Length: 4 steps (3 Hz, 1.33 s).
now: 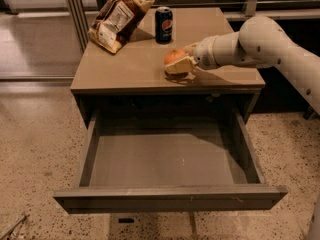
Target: Pick orange from top drawer and place on counter
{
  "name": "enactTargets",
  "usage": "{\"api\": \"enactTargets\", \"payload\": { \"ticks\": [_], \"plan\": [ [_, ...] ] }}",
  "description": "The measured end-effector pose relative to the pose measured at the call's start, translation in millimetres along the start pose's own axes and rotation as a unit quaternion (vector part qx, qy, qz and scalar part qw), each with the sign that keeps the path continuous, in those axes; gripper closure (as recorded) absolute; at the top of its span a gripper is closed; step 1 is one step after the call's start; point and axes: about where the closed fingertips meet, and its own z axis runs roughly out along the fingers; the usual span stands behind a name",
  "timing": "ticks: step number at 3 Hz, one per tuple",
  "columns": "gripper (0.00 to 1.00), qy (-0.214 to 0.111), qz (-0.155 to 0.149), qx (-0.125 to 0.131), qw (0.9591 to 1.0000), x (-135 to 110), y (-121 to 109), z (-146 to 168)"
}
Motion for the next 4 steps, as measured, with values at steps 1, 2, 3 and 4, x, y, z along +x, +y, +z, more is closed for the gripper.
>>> {"api": "enactTargets", "payload": {
  "ticks": [1,2,3,4],
  "plan": [
    [0.36,0.000,0.000,0.000,1.0000,0.0,0.0,0.0],
    [0.13,0.000,0.000,0.000,1.0000,0.0,0.0,0.1],
    [0.00,0.000,0.000,0.000,1.0000,0.0,0.1,0.2],
    [0.00,0.000,0.000,0.000,1.0000,0.0,0.1,0.2]
  ]
}}
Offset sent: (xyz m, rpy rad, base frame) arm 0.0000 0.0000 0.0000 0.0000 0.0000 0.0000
